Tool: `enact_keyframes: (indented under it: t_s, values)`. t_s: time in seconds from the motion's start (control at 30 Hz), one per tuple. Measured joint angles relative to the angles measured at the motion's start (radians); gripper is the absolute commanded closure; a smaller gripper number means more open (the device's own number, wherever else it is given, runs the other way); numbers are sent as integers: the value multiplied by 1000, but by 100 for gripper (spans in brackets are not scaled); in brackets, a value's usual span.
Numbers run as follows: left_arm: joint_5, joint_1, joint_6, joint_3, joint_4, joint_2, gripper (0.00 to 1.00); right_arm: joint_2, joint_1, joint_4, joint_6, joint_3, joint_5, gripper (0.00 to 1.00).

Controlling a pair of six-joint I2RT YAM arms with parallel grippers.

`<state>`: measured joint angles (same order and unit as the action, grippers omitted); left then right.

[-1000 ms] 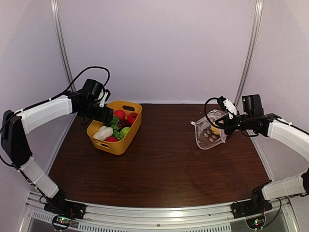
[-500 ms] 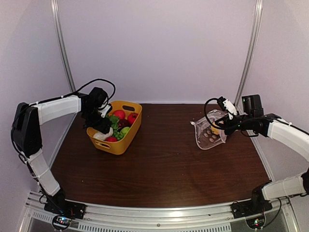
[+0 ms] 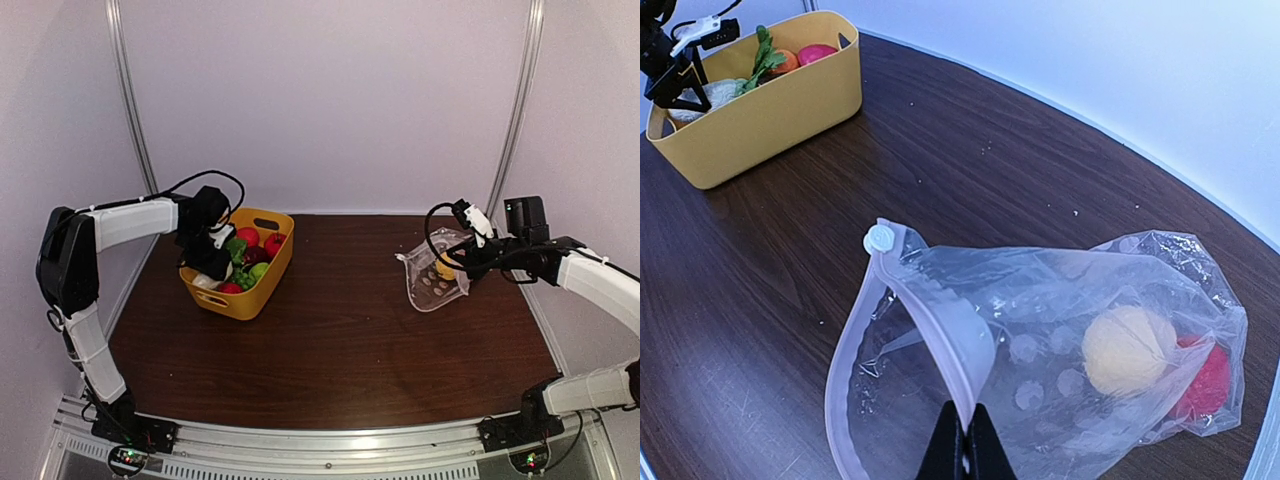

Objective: Place the food in the zip-top bag and seal the zipper
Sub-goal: Pick up the fake vegetable from the bin.

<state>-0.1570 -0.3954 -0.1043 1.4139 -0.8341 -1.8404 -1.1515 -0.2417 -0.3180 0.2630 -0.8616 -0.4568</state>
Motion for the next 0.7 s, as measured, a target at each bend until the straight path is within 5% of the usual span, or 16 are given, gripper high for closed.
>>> enact_keyframes:
  t_s: [0.43, 0.7]
  values:
    - [13, -29, -21, 51, -9, 143, 64, 5, 0, 0, -1, 1, 6, 100]
    - [87, -247, -48, 145, 59, 291, 66, 7, 2, -4, -22, -4, 31, 100]
